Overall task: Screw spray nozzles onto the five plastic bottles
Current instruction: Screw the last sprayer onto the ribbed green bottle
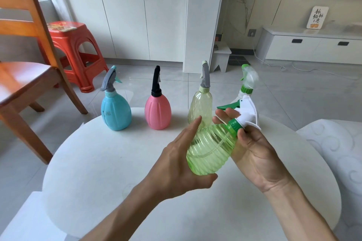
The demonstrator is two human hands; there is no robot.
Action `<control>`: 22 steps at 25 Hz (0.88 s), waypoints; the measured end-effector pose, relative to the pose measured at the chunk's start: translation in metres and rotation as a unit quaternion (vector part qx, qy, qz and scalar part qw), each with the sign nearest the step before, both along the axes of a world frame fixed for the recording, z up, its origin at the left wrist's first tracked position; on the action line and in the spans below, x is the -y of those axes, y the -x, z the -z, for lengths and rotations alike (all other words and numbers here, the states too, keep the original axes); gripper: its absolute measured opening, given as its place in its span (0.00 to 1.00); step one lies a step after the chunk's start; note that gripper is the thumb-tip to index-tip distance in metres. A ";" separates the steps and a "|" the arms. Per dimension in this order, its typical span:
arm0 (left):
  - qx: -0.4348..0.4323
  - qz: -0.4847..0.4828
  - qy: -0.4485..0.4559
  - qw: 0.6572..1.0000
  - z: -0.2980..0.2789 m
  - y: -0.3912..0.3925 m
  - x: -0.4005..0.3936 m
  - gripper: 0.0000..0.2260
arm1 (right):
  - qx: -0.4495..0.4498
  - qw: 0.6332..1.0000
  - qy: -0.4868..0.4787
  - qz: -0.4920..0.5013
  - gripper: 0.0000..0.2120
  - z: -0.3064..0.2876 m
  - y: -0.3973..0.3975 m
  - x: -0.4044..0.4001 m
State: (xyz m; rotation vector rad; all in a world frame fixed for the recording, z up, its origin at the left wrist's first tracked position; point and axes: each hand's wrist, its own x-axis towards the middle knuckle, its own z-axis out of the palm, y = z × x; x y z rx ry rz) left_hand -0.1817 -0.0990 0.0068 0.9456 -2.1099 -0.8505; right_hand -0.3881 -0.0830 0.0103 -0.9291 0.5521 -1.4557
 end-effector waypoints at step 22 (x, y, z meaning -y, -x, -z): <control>-0.089 -0.016 -0.030 0.995 0.014 0.009 -0.001 0.54 | -0.043 0.998 0.011 0.047 0.18 -0.015 -0.001 -0.006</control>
